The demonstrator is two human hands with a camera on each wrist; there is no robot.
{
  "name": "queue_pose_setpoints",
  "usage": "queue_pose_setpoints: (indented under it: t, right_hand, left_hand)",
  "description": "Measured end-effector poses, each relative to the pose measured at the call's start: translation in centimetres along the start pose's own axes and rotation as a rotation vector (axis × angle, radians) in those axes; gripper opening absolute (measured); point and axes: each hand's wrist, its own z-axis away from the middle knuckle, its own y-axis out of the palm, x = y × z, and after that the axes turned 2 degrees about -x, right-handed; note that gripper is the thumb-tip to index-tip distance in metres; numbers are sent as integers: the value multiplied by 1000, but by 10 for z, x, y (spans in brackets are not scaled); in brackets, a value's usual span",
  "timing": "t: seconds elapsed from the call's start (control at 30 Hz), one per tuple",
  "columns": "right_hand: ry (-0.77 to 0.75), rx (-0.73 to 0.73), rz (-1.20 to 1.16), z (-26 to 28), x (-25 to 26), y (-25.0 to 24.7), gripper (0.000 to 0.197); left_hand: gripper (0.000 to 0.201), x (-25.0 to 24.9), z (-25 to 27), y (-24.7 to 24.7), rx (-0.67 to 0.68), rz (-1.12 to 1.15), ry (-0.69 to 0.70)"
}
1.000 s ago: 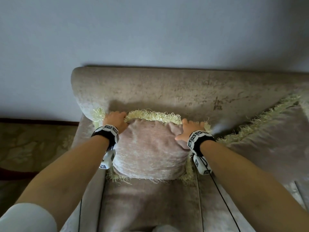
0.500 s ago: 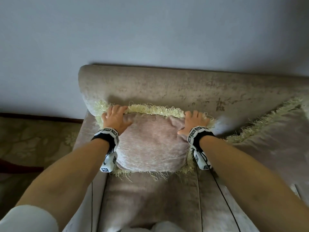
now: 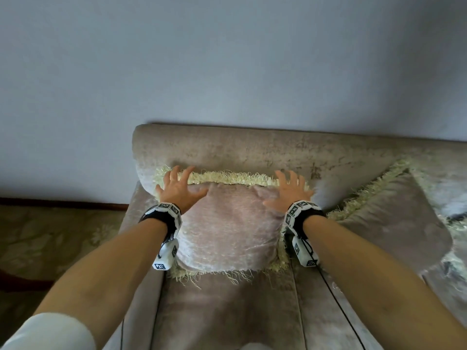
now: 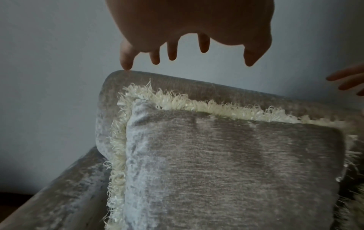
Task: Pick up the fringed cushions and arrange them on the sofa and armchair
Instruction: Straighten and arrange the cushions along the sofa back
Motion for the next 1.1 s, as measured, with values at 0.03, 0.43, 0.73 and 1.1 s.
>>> queue_pose_setpoints:
  t: [0.03, 0.43, 0.73, 1.1]
  right_hand:
    - [12, -4, -29, 10, -1, -4, 98]
    - [215, -136, -119, 115, -50, -7, 90]
    - [376, -128, -203, 190, -145, -7, 97]
    - [402, -136, -238, 270, -310, -25, 97]
  left_hand:
    - [79, -2, 3, -5, -2, 10, 12]
    - [86, -74, 42, -14, 56, 135, 280]
    - [77, -156, 112, 14, 93, 129, 422]
    - [80, -246, 230, 56, 72, 136, 410]
